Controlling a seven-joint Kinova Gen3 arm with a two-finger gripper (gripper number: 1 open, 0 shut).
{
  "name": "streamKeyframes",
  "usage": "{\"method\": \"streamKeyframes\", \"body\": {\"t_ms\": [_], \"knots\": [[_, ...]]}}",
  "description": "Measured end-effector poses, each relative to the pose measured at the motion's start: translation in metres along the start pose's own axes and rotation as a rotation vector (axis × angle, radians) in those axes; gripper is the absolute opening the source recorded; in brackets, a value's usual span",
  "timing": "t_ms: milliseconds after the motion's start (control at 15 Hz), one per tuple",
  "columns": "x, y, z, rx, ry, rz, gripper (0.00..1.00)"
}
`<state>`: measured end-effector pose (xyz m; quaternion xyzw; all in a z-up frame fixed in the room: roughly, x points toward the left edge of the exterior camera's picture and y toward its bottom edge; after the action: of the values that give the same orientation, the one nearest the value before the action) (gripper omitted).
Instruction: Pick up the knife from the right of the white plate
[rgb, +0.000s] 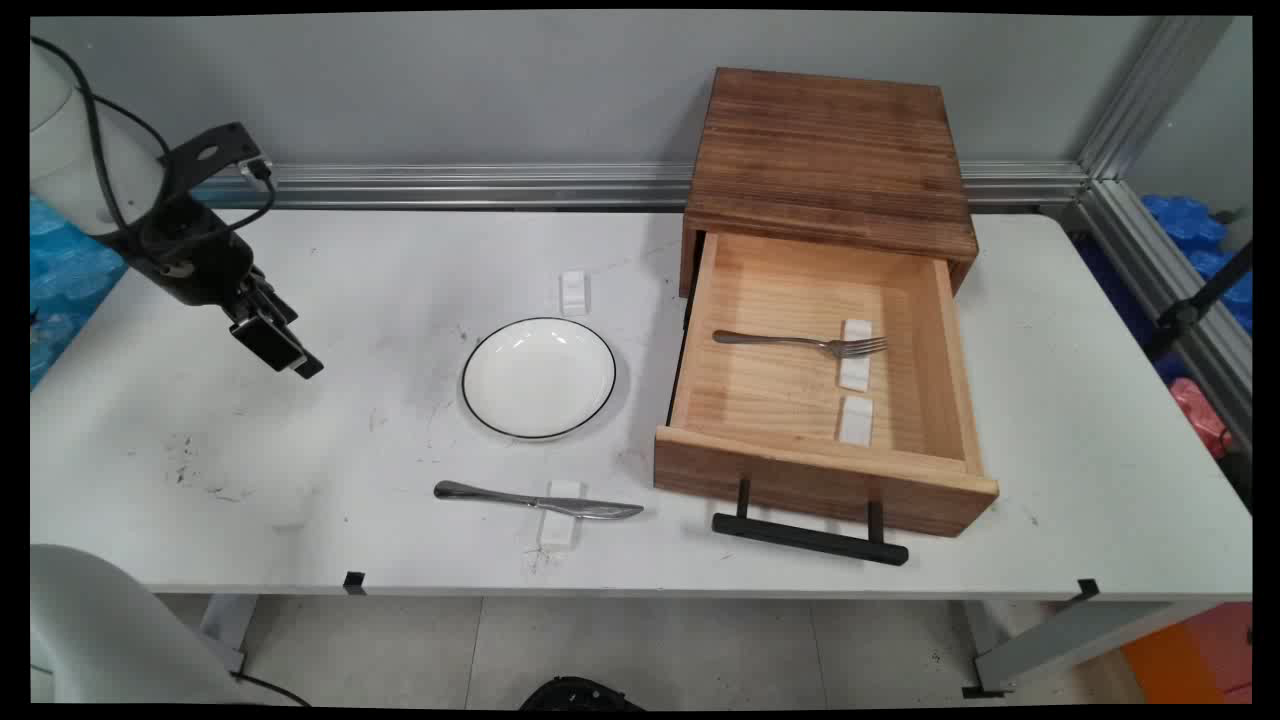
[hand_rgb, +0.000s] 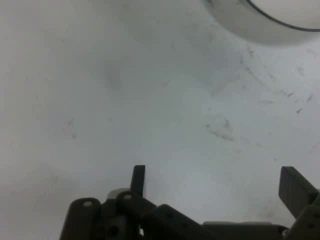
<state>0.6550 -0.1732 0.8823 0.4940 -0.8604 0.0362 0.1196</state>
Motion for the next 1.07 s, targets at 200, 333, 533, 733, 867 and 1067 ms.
{"method": "streamKeyframes", "body": {"t_ms": [200, 333, 533, 733, 867, 1067], "knots": [[0.008, 0.013, -0.006, -0.022, 0.055, 0.112, 1.00], [0.016, 0.027, -0.012, -0.034, 0.093, 0.205, 1.00], [0.032, 0.049, -0.016, -0.054, 0.132, 0.348, 1.00], [0.051, 0.072, -0.013, -0.074, 0.144, 0.467, 1.00], [0.063, 0.090, -0.004, -0.100, 0.129, 0.538, 1.00], [0.076, 0.120, 0.010, -0.132, 0.094, 0.609, 1.00]]}}
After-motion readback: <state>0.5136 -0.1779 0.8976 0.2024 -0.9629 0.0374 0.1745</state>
